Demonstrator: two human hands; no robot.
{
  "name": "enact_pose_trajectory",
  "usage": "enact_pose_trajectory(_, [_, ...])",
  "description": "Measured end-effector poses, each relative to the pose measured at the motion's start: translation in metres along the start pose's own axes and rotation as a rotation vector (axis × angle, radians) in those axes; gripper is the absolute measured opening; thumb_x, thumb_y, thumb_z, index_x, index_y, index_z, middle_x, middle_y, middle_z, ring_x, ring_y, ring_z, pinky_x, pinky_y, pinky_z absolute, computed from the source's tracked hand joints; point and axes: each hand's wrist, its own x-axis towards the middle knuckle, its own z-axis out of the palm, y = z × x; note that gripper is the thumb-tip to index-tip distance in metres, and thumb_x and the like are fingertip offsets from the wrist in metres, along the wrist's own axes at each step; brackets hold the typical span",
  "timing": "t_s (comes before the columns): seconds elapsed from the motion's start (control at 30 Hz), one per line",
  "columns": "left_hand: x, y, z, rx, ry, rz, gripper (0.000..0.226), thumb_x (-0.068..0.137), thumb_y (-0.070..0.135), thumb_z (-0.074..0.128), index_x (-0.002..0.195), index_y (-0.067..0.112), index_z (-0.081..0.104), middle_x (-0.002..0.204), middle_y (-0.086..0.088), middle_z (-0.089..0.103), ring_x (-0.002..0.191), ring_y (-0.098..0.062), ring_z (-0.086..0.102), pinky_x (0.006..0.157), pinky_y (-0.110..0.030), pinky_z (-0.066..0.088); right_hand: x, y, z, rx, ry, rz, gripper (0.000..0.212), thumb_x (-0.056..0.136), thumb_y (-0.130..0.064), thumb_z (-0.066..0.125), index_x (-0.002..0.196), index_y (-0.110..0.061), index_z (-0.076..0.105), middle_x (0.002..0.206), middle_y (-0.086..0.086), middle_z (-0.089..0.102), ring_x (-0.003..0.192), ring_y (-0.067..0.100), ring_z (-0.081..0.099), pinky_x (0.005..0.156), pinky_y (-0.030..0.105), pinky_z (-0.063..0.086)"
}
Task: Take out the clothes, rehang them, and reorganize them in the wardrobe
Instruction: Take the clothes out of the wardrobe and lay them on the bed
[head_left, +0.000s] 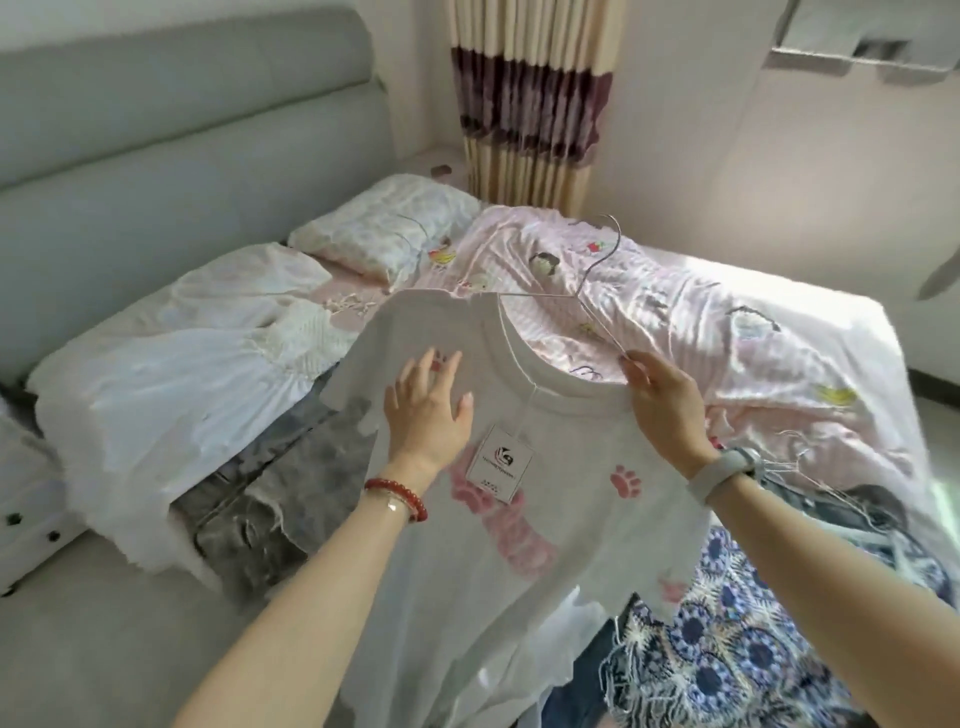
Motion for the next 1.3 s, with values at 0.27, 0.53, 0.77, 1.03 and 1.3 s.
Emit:
enact_pose_trajectory(0.27, [0.028, -0.020, 0.118, 0.032, -0.500, -0.068, 0.060, 0.095, 0.040, 0.037, 0.147, 0.032, 0.007, 0.157, 0.000, -0.002, 0.143, -0.025, -0.003, 0.114, -0.048, 0.004, 0.080, 0.075, 0.042, -0.341, 0.020, 0.200, 0.027, 0.095, -0.028, 0.043, 0.113, -0.022, 0.062, 0.115, 0.016, 0.064, 0.106, 0.037, 0.055, 0.085, 0.041, 0.040])
enact_pose_trajectory(0.53, [0.004, -0.061, 0.244, 0.105, -0.746, -0.200, 0.064, 0.094, 0.043, 0.036, 0.147, 0.033, 0.002, 0.156, -0.001, -0.010, 0.142, -0.026, -0.013, 0.113, -0.051, 0.000, 0.121, 0.190, 0.113, -0.415, -0.028, 0.234, 0.028, 0.089, -0.017, 0.045, 0.110, -0.017, 0.063, 0.114, 0.014, 0.063, 0.108, 0.033, 0.054, 0.087, 0.037, 0.040])
enact_pose_trajectory(0.77, [-0.013, -0.072, 0.311, 0.189, -0.806, -0.275, 0.065, 0.092, 0.053, 0.032, 0.145, 0.038, -0.002, 0.154, 0.001, -0.019, 0.140, -0.027, -0.021, 0.111, -0.056, -0.003, 0.135, 0.282, 0.145, -0.535, -0.280, 0.300, 0.024, 0.083, -0.004, 0.043, 0.096, -0.012, 0.062, 0.092, 0.019, 0.063, 0.093, 0.037, 0.056, 0.075, 0.039, 0.042])
enact_pose_trajectory(1.03, [-0.007, -0.080, 0.319, 0.135, -0.856, -0.293, 0.064, 0.092, 0.049, 0.037, 0.146, 0.037, 0.005, 0.156, 0.003, -0.009, 0.142, -0.022, -0.013, 0.114, -0.045, 0.001, 0.119, 0.293, 0.184, -0.638, -0.620, 0.173, 0.047, 0.094, -0.025, 0.036, 0.140, -0.017, 0.031, 0.147, 0.010, 0.030, 0.137, 0.029, 0.021, 0.110, 0.050, 0.017])
enact_pose_trajectory(1.3, [0.005, -0.093, 0.242, 0.225, -0.451, -0.289, 0.048, 0.091, 0.037, 0.043, 0.138, 0.025, 0.037, 0.143, 0.000, 0.038, 0.131, -0.018, 0.032, 0.105, -0.036, 0.018, 0.075, 0.184, 0.219, -0.441, -0.694, -0.107, 0.047, 0.095, -0.025, 0.036, 0.141, -0.017, 0.030, 0.151, 0.008, 0.025, 0.141, 0.027, 0.014, 0.114, 0.050, 0.009])
